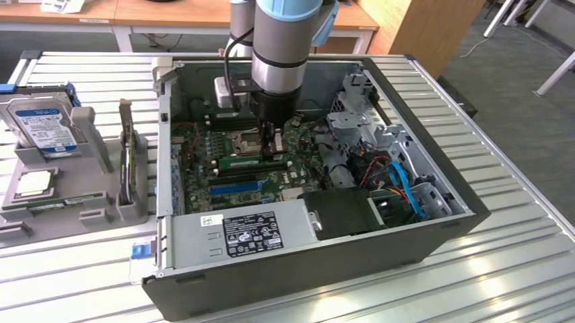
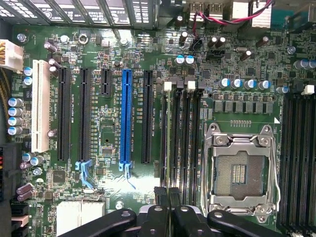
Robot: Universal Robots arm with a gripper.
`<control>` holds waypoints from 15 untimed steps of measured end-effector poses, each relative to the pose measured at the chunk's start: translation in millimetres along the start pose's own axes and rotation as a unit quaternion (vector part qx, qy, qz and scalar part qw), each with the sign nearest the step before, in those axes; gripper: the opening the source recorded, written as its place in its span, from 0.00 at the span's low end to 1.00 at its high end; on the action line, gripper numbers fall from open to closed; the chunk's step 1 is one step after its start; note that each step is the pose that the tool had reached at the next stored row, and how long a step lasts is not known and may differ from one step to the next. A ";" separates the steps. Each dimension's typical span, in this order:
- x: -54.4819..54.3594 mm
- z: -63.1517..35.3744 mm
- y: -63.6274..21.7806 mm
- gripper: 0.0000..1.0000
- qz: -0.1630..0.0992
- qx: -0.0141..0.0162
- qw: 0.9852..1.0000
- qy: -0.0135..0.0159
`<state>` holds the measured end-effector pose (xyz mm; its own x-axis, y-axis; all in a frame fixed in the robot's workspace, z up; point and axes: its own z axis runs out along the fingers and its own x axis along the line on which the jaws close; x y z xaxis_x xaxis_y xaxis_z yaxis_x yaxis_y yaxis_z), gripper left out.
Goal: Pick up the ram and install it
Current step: 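Insert the ram into the slot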
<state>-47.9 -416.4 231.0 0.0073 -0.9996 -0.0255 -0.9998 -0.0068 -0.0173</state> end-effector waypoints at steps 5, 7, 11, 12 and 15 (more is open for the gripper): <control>0.0 0.0 0.1 0.12 0.000 0.001 1.000 0.000; 0.0 0.0 0.2 0.12 0.000 0.002 1.000 0.000; 0.0 0.0 0.5 0.12 0.000 0.003 1.000 0.000; 0.1 -0.1 0.7 0.12 0.000 0.003 1.000 0.000; 0.8 0.0 0.9 0.12 0.002 0.003 1.000 0.000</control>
<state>-48.8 -417.2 231.0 0.0041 -0.9996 -0.0264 -0.9997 -0.0035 -0.0236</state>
